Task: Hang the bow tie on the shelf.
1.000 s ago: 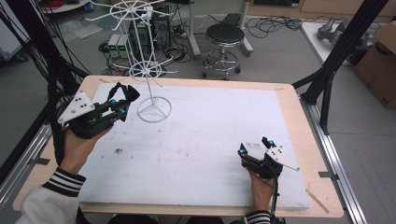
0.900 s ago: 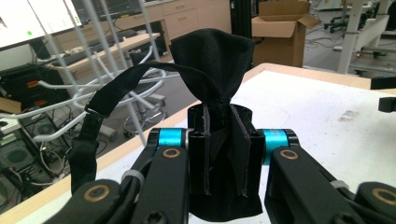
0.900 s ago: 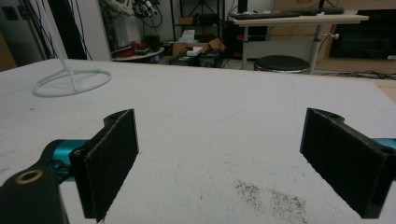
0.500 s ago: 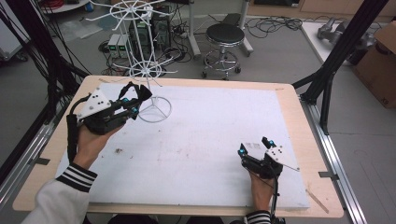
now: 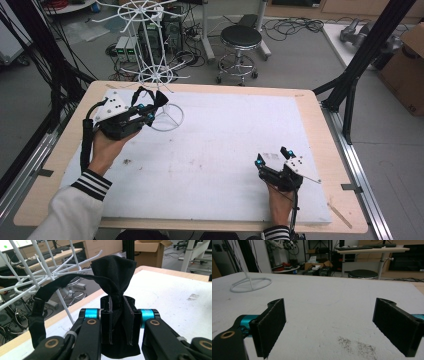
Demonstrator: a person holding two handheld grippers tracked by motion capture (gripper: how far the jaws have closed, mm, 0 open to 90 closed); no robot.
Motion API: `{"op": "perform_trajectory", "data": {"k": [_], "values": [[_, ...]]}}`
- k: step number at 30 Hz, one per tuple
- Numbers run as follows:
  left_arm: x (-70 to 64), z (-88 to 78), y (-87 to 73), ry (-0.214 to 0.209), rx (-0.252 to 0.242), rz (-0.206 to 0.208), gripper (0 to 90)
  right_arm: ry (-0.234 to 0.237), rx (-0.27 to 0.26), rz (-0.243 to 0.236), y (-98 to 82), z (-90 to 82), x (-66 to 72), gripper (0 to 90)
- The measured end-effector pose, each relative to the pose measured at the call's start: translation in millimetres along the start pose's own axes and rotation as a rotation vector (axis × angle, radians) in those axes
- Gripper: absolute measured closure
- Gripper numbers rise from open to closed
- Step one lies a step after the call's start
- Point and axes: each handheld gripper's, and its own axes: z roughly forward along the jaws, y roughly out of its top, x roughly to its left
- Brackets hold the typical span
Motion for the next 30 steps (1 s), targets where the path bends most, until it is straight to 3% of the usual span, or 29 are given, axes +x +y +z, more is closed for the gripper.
{"op": "perform_trajectory", "data": {"k": [5,15,24,27,30], "values": [[7.6,8.8,-8.7,-0.008,0.012,-0.054,77.6,0.0,-0.002,-0.003,0.0,0.0,-0.5,10.4],[14.1,20.2,-18.9,-0.01,0.046,-0.079,77.5,-0.001,-0.003,-0.005,0.0,0.0,-0.6,10.4],[22.5,18.5,-36.2,-0.021,0.027,-0.152,76.3,-0.001,-0.005,-0.009,0.0,0.3,-0.7,10.4],[24.8,17.4,-39.7,-0.026,0.055,-0.187,67.5,0.0,-0.003,-0.005,0.0,0.2,-0.3,10.4],[24.5,16.6,-39.7,-0.017,0.058,-0.186,44.9,-0.002,0.001,-0.006,0.0,0.0,0.4,10.4]]}}
